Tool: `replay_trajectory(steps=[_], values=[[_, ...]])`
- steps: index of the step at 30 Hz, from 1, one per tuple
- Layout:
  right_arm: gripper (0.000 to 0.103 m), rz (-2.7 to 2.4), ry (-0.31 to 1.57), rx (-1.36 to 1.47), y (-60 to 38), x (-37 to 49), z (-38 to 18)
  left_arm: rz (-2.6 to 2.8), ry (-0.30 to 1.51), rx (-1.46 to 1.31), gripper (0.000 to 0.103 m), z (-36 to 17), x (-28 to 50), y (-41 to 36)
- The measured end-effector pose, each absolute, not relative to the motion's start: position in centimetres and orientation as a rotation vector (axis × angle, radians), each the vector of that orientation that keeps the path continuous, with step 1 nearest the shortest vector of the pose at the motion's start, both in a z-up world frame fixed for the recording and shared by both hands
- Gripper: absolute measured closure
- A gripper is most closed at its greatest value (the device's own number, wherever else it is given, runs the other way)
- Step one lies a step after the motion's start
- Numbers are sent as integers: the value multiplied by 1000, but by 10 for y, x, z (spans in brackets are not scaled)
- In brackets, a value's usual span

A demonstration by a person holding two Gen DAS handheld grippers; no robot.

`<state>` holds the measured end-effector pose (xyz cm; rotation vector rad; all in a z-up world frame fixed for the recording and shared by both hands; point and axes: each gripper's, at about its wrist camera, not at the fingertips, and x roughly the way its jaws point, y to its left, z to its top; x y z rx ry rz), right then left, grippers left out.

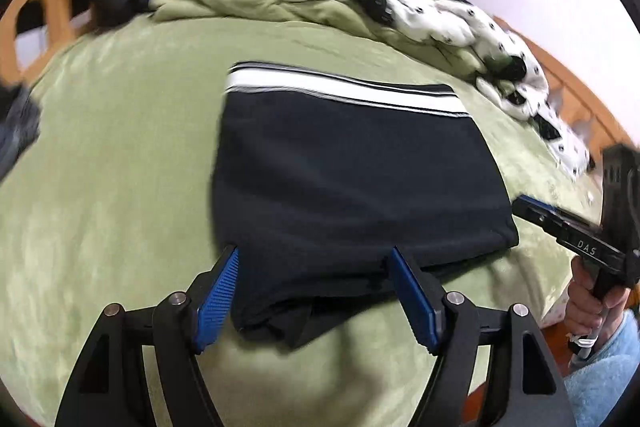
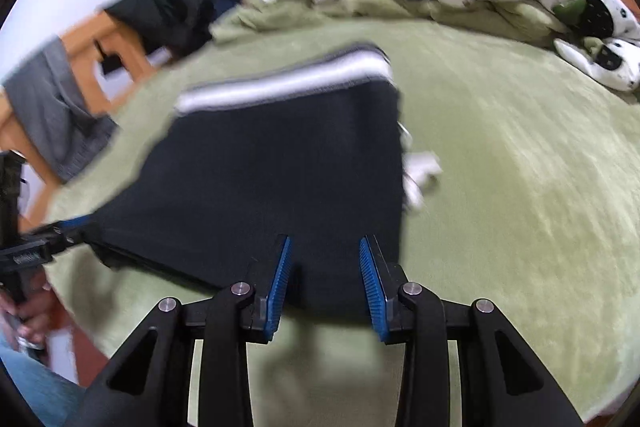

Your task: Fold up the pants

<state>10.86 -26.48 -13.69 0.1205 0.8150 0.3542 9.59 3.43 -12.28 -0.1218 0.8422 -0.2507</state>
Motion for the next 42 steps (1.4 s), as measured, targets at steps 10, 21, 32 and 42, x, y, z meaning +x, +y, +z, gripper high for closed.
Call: replay_trajectory(steps=[10,21,32,42], values=[[67,521,815,-37,-207,119,-165,-305,839,23,27,-132,68,43],[70,483,793,76,-255,104,-151,-353,677,-184,28,-103,63,72],[70,433,864,87,-259,104,-176,-332,792,-31,33,-164,71,41],[70,327,826,166,-273,91,-123,-266,793,-210,33,-92,51,66]])
